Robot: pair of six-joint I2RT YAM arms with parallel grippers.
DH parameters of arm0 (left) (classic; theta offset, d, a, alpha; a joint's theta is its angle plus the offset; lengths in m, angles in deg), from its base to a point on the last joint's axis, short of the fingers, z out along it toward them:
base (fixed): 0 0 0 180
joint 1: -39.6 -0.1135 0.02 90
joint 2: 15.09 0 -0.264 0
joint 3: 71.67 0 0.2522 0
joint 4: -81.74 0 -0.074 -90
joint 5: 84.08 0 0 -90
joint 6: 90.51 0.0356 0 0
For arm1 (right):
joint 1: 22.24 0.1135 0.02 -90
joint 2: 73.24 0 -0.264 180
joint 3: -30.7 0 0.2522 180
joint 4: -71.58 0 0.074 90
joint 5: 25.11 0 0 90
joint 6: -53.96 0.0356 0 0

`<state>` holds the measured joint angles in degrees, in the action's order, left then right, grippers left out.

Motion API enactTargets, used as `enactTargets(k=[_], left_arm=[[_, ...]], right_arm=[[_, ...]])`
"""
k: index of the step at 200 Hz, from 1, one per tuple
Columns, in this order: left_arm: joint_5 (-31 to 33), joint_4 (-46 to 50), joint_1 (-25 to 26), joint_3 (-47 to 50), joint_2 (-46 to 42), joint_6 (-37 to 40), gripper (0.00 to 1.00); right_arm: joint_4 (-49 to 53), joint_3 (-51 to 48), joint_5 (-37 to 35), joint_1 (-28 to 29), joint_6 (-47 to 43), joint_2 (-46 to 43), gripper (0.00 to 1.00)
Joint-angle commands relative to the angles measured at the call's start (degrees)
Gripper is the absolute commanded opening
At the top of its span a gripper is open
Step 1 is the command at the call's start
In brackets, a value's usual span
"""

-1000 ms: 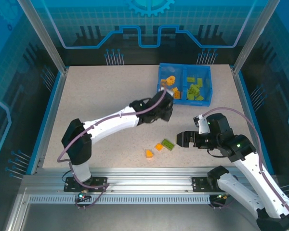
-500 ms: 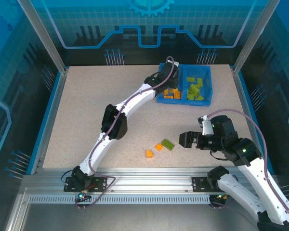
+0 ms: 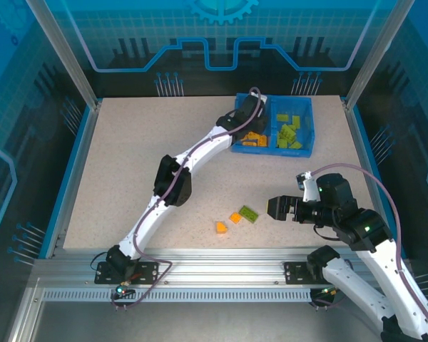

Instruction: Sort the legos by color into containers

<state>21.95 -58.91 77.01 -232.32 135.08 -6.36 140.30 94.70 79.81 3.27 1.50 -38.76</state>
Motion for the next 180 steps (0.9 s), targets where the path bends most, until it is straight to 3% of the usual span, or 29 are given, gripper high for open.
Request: enactTargets(k=[1, 20, 53, 83, 130, 153, 180], left_arm=[[-1.01, 1.07, 0.90, 1.41, -10.72, -0.23, 0.51], [-1.89, -1.37, 2.42, 13.10, -21.51, -0.96, 0.49], [-4.06, -15.24, 6.63, 46.52, -46.63, 1.08, 0.49], [-4.45, -18.21, 11.52, 66.53, -66.24, 5.36, 0.49], [-15.40, -4.95, 18.49, 80.26, -89.01, 17.88, 0.54], [-21.66, 4.79, 19.15, 84.14, -96.65, 23.63, 0.58], [-22.81, 12.37, 19.12, 89.16, -103.58, 29.50, 0.64]], right_arm=[[0.59, 0.89, -0.74, 0.84, 0.19, 0.13, 1.00], [0.43, 1.00, -2.17, 0.87, -0.84, 0.76, 1.00], [-1.43, 0.68, -4.61, 1.48, -5.12, 3.79, 1.00], [-5.16, 0.48, -7.63, 5.05, -8.49, 8.19, 1.00], [-11.68, 0.47, -14.68, 14.15, -14.92, 21.41, 1.00], [-13.44, 1.29, -19.53, 18.32, -17.06, 29.08, 0.99], [-14.53, 2.58, -22.06, 21.12, -18.66, 37.48, 0.98]])
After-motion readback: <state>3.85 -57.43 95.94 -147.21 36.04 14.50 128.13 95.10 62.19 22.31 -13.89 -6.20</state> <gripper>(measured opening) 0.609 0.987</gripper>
